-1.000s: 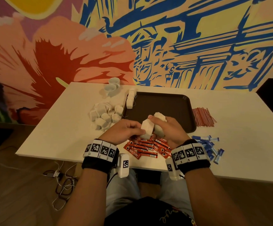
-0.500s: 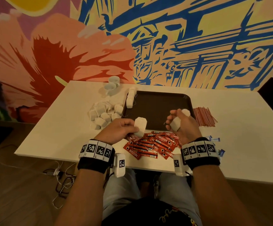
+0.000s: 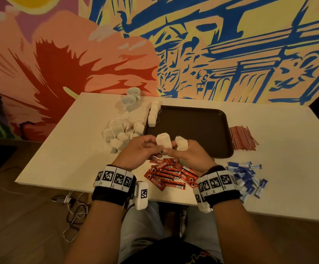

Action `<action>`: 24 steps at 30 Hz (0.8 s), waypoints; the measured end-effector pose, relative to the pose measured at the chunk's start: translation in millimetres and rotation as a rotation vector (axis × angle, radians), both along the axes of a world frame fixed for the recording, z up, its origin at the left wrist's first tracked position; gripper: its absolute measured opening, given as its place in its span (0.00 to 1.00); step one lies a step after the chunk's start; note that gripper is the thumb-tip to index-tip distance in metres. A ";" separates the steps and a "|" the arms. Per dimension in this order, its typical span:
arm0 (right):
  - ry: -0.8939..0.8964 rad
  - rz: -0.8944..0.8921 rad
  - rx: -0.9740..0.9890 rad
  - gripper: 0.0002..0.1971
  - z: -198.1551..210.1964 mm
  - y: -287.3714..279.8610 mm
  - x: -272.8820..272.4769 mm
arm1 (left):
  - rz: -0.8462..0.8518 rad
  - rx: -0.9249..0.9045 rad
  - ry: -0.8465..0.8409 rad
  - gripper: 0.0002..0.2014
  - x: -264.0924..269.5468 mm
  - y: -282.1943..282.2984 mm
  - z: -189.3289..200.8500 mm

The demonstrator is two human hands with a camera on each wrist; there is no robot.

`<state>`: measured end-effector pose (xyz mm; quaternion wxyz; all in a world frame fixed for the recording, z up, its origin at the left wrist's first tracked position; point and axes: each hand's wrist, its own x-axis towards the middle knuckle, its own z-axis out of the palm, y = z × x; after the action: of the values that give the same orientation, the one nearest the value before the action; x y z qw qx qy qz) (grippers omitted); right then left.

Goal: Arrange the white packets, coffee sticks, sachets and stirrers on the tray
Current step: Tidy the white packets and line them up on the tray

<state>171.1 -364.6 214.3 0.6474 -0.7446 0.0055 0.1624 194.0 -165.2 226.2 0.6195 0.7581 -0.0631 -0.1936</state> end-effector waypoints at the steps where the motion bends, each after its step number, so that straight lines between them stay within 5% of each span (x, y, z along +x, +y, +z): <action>1: -0.023 -0.017 -0.011 0.12 -1.9 -0.8 2.5 | -0.005 0.015 -0.011 0.08 2.7 0.7 0.1; 10: -0.099 0.024 -0.089 0.09 -1.1 -0.9 24.0 | -0.115 0.190 -0.203 0.08 36.3 2.2 6.3; 17: 0.155 -0.125 0.036 0.10 -13.5 -15.4 45.3 | -0.001 0.312 -0.322 0.05 89.9 19.4 18.3; 24: 0.200 -0.208 0.162 0.14 -16.4 -25.9 60.1 | 0.070 0.512 -0.336 0.09 183.6 29.6 0.8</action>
<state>231.2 -390.4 197.9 0.7148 -0.6656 0.1338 0.1679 377.6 -135.6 227.0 0.3955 0.9127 -0.0877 -0.0537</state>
